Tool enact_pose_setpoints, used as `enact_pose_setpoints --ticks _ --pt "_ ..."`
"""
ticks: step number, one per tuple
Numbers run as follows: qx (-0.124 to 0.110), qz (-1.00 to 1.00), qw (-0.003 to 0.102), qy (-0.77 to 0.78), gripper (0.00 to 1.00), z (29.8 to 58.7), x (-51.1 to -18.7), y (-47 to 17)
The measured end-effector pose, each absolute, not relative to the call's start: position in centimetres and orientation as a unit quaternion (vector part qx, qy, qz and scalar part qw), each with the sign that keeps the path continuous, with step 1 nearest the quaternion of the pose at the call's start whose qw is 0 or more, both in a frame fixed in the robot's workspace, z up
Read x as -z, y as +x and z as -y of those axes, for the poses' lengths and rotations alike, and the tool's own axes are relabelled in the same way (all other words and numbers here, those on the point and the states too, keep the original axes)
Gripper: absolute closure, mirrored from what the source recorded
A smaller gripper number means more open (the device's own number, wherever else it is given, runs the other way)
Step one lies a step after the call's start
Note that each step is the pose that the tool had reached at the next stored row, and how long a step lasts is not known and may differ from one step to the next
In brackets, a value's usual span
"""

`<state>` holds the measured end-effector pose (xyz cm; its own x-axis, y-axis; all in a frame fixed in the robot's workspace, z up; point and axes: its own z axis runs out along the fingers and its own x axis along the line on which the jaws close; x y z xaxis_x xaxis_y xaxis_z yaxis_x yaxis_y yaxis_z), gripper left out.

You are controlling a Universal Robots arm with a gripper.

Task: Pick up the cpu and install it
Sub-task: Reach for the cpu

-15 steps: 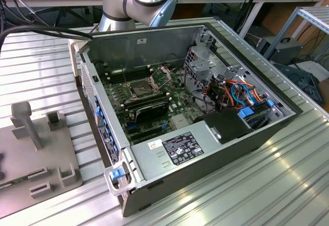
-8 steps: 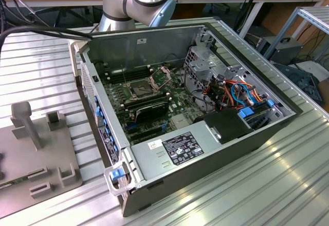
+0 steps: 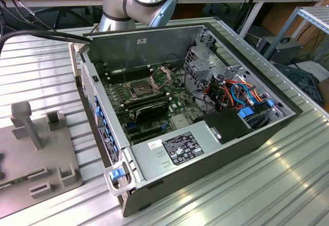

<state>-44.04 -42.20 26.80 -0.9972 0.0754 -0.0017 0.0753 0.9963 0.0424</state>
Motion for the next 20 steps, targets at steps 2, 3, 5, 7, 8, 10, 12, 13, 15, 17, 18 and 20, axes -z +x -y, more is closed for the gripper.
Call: enact_pose_setpoints --ticks 2,3,5,7,8,10,12,13,15,17,18,20 --pt "-0.021 -0.999 0.001 0.038 0.89 42.21 -26.81 -44.05" --pt "-0.021 -0.999 0.002 0.038 0.89 42.21 -26.8 -44.05" --pt "-0.021 -0.999 0.002 0.038 0.89 42.21 -26.8 -44.05" --pt "-0.021 -0.999 0.002 0.038 0.89 42.21 -26.69 -44.05" --pt "-0.021 -0.999 0.002 0.038 0.89 42.21 -26.63 -44.05" --pt "-0.021 -0.999 0.002 0.038 0.89 42.21 -26.46 -44.05" --pt "-0.021 -0.999 0.002 0.038 0.89 42.22 -26.36 -44.06" --pt "-0.021 -0.999 0.001 0.038 0.89 42.22 -26.36 -44.06" --pt "-0.021 -0.999 0.001 0.038 0.89 42.22 -26.35 -44.06" --pt "-0.021 -0.999 0.002 0.038 0.89 42.21 -26.35 -44.06" --pt "-0.021 -0.999 0.002 0.038 0.89 42.22 -26.35 -44.06" --pt "-0.021 -0.999 0.002 0.038 0.89 42.21 -26.34 -44.06"
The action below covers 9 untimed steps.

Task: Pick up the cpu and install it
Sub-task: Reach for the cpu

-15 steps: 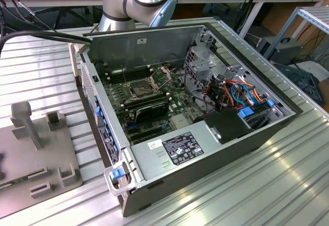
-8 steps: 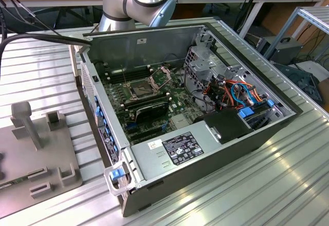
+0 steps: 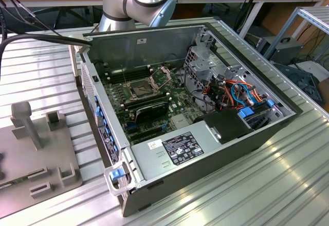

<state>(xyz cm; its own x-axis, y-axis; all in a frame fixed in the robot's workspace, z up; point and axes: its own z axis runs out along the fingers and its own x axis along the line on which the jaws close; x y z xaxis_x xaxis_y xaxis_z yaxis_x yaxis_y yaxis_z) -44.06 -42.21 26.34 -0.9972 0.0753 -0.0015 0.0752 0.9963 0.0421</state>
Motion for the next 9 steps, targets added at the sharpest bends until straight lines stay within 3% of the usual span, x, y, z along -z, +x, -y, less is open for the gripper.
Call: enact_pose_setpoints --ticks 9 --pt "-0.021 -0.999 0.002 0.038 0.89 43.04 -25.74 -44.09"
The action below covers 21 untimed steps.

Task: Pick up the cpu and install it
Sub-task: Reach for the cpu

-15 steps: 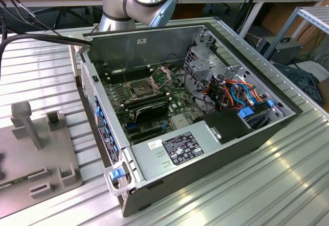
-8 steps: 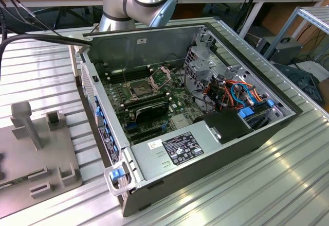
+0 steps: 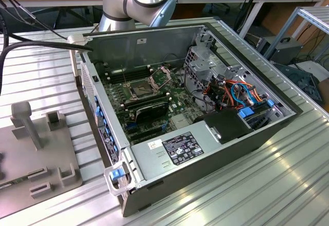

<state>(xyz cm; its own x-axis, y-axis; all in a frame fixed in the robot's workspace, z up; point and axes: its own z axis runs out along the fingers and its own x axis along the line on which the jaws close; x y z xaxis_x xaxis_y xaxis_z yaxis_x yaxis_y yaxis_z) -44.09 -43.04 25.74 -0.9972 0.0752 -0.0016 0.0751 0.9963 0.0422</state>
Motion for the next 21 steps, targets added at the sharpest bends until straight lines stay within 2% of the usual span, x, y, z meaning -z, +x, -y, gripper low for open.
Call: enact_pose_setpoints --ticks 21 --pt "-0.021 -0.999 0.002 0.038 0.89 44.9 -25.0 -44.3"
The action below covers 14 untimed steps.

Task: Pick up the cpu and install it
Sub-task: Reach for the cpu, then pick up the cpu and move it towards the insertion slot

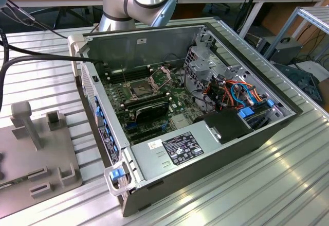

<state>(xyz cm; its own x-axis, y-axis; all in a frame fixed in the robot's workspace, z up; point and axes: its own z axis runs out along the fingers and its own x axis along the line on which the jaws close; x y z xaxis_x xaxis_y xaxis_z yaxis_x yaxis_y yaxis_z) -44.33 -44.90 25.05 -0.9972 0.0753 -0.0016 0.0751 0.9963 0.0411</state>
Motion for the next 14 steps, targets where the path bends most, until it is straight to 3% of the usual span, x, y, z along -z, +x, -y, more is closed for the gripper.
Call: enact_pose_setpoints --ticks 14 --pt "-0.021 -0.999 0.002 0.038 0.89 45.08 -25.04 -44.33"
